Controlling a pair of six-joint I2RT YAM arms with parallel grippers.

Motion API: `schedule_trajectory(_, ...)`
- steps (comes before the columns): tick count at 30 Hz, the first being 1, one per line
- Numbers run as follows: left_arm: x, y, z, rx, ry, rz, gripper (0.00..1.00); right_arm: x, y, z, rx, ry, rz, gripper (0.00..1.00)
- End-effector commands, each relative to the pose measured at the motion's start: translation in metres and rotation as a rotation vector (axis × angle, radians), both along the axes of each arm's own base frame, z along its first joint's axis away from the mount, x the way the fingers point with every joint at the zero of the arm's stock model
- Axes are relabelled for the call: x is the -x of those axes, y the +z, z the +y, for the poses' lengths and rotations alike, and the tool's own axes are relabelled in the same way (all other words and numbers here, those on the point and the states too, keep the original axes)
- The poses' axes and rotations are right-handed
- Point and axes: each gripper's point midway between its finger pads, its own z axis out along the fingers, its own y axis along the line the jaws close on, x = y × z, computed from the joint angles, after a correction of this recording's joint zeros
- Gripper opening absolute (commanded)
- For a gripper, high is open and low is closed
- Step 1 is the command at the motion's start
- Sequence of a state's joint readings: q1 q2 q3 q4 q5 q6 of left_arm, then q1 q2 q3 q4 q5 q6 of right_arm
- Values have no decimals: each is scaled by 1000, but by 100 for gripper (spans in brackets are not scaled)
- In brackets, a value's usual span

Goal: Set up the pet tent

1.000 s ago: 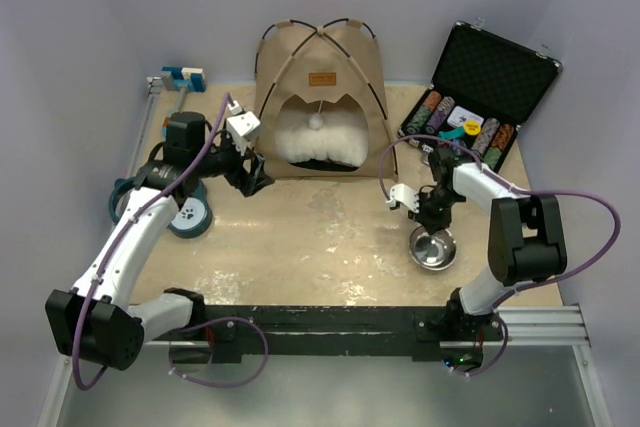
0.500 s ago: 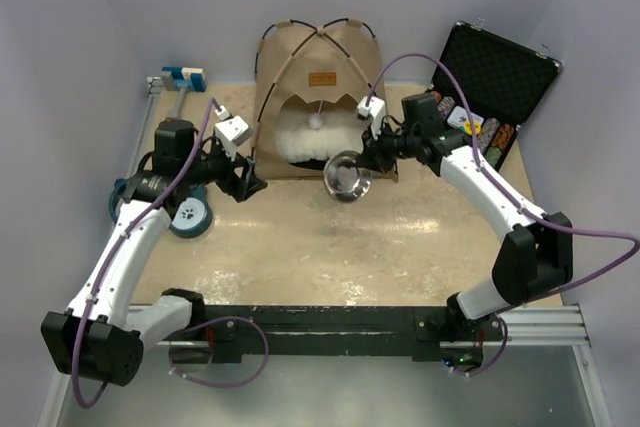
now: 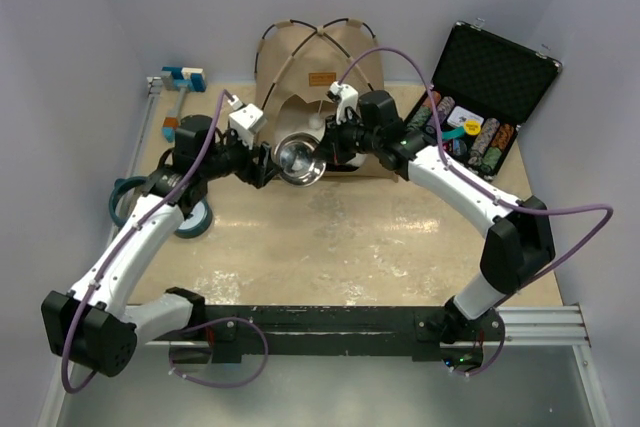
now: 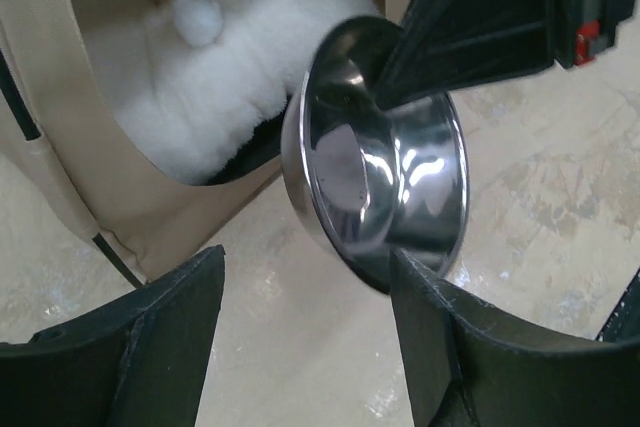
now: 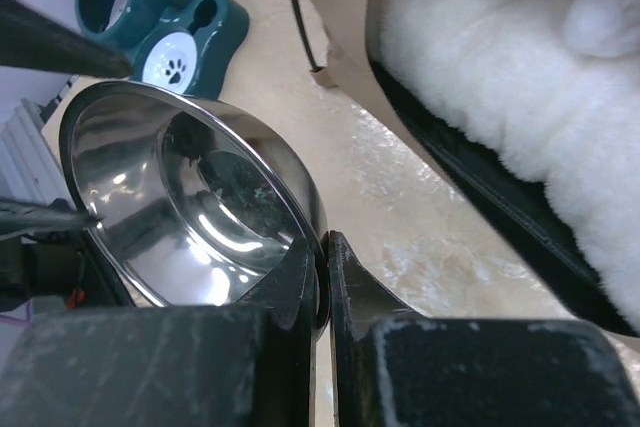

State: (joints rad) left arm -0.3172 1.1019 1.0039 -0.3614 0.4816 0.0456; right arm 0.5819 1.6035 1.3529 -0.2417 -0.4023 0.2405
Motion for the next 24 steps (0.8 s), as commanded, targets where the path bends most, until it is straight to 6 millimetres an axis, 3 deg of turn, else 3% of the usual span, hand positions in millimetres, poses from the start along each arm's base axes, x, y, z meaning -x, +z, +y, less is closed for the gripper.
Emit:
schedule_trajectory(1,-33,34,-4,56,109,-79,69,-15,39,8,-61,-118,-70,0)
schedule_trajectory(3,-41,29,-1,33,151,-79,65,-19,39,7,-55,-151,-72,0)
schedule_trajectory(6,-49,20,6,3,204,-65,52,-21,43,7,-56,-175,-80,0)
schedule_trajectory(8,-53,15,10,-17,228,-61,33,-19,45,9,-62,-175,-77,0)
schedule_trajectory(9,-55,13,13,-28,243,-57,21,-18,47,10,-68,-174,-77,5)
schedule_trajectory(10,-57,11,13,-34,250,-53,2,-18,48,11,-71,-173,-77,18)
schedule_trajectory(12,-59,5,19,-40,285,-10,0,-17,57,14,-92,-164,-85,61)
schedule_trajectory(13,-60,-1,24,-50,300,21,0,-18,65,16,-104,-157,-100,74)
schedule_trajectory(14,-62,-7,33,-68,328,52,0,-19,77,17,-121,-150,-126,85)
schedule_trajectory(17,-68,-25,77,-132,420,134,0,-20,121,18,-144,-105,-242,98)
schedule_trajectory(18,-68,-29,94,-154,448,152,0,-19,138,16,-151,-98,-281,99)
schedule_trajectory(20,-65,-39,132,-286,451,123,0,-13,154,13,-138,-63,-341,99)
schedule_trajectory(23,-48,-63,177,-562,347,145,0,-4,162,8,-103,-16,-398,99)
schedule_trajectory(24,-43,-68,207,-595,336,169,0,0,162,8,-96,10,-408,98)
